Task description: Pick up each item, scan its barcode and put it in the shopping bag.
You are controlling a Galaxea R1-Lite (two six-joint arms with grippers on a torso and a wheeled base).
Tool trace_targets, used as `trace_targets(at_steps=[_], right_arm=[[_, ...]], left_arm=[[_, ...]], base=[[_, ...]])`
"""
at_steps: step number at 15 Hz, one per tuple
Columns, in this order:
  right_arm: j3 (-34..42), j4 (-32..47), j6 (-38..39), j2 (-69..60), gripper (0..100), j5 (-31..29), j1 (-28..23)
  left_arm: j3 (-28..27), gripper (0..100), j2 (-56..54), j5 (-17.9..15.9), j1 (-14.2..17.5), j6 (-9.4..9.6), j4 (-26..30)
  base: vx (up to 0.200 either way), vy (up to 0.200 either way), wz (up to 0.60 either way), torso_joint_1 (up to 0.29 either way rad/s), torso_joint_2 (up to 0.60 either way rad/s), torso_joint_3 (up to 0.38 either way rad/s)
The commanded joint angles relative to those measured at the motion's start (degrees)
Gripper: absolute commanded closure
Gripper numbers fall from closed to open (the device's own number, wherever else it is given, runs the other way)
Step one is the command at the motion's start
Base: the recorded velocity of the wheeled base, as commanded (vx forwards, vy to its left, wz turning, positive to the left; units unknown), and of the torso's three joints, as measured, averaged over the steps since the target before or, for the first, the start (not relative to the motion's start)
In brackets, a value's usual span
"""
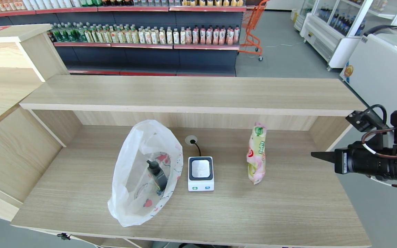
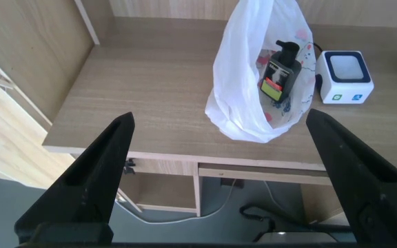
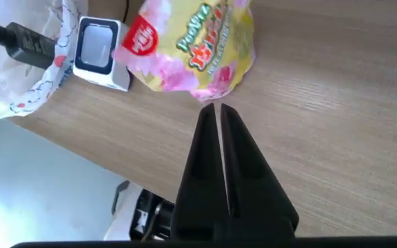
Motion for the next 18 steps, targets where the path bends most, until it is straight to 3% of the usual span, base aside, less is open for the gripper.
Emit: trace_targets(at_steps=[1, 3, 4, 10, 11, 14, 16, 18], right_arm=[[0.1, 0.0, 0.3, -1.1, 100, 0.0, 0.0], [0.2, -0.1, 2.2, -1.7, 100, 0.1, 0.0], [0.3, 0.0, 2.6, -1.7, 0, 0.1, -0.1], [-1.5, 0.0, 8.3, 2.1, 0, 0.0, 1.5], [-3.2, 0.0, 13.0, 4.4, 0, -0.7, 2.9], [-8.5, -0.1, 26.5, 11.1, 0, -9.8, 8.7], [-12.3, 0.0, 31.8, 14.8, 0, -12.0, 11.2], [-15.6, 0.2, 32.3, 18.5, 0, -13.4, 13.0]], left_arm=[[0.0, 0, 0.0, 0.0, 0.0, -0.01, 0.0], [0.0, 0, 0.0, 0.0, 0.0, -0.01, 0.0], [0.0, 0, 0.0, 0.0, 0.0, -0.01, 0.0], [0.0, 0, 0.0, 0.0, 0.0, -0.01, 0.0], [0.0, 0, 0.1, 0.0, 0.0, -0.01, 0.0], [0.0, 0, 0.0, 0.0, 0.0, -0.01, 0.0], [0.0, 0, 0.0, 0.0, 0.0, -0.01, 0.0], [0.0, 0, 0.0, 0.0, 0.0, -0.01, 0.0]], base=[[0.000, 0.000, 0.00, 0.000, 0.00, 0.000], [0.000, 0.000, 0.00, 0.000, 0.00, 0.000], [0.000, 0.000, 0.00, 0.000, 0.00, 0.000], [0.000, 0.000, 0.00, 0.000, 0.00, 0.000], [0.000, 0.000, 0.00, 0.000, 0.00, 0.000], [0.000, 0.000, 0.00, 0.000, 0.00, 0.000], [0.000, 0.000, 0.00, 0.000, 0.00, 0.000], [0.000, 0.000, 0.00, 0.000, 0.00, 0.000]])
